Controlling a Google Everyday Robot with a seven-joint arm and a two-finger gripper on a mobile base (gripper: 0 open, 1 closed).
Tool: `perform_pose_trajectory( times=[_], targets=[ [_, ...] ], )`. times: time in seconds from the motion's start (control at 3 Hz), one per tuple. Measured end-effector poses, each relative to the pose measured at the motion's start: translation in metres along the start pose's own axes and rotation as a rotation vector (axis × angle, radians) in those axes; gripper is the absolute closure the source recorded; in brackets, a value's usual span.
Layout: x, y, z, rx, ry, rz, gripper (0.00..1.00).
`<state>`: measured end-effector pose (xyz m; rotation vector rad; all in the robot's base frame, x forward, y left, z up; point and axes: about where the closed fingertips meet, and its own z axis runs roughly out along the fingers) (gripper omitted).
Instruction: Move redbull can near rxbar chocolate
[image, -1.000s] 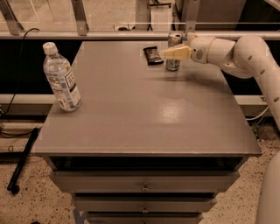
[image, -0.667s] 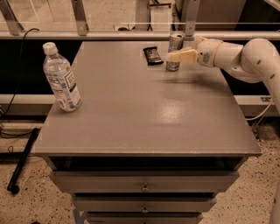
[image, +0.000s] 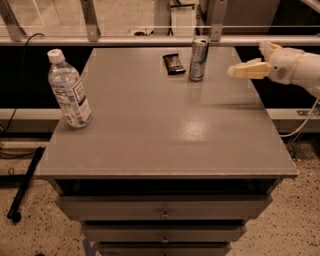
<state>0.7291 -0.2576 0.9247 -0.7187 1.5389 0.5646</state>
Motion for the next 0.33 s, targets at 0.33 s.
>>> perform_pose_trajectory(
  times=[0.33],
  targets=[
    [0.0017, 0.0028, -0.0043, -0.011, 0.005, 0.001, 0.0]
  ],
)
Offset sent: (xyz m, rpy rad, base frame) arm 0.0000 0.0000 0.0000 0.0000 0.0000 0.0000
